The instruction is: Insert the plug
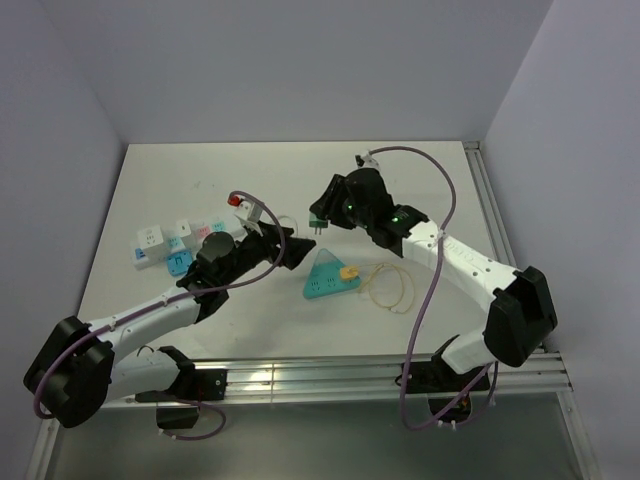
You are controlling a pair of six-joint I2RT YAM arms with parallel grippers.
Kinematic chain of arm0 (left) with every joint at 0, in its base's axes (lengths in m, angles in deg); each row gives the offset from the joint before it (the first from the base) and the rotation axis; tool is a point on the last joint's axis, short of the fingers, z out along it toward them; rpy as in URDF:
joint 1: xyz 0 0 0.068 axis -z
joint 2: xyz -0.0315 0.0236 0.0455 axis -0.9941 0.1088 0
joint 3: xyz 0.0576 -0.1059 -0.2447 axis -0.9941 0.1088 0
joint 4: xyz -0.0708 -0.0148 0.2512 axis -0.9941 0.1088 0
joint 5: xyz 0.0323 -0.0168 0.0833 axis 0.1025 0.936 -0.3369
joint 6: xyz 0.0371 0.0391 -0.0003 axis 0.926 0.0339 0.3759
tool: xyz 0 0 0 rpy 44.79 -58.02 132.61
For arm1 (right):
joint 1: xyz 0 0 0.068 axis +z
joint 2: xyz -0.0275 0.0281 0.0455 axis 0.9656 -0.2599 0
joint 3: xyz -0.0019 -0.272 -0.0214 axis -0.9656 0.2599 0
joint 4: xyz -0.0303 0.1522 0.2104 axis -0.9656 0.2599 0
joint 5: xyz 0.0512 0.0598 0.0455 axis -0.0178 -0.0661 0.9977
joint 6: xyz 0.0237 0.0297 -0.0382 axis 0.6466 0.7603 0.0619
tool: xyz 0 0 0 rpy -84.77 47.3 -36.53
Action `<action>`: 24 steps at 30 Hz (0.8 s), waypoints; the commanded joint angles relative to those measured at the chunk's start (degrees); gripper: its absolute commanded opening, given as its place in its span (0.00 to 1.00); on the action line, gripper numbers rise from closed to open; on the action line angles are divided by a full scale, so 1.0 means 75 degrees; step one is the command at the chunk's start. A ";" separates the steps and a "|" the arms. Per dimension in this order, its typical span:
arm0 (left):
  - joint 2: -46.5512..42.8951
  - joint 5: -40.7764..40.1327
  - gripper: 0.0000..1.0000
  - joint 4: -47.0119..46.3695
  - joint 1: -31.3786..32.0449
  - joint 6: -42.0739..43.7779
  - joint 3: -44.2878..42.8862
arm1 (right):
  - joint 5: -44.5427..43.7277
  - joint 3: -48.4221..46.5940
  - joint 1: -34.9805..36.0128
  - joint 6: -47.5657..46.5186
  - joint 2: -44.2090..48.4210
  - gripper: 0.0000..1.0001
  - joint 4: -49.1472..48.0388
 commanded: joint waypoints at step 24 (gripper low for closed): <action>-0.0096 -0.0934 0.49 -0.0080 0.0146 0.0443 -0.0116 | -0.0282 -0.0590 0.1249 0.0828 -0.0159 0.33 -0.0452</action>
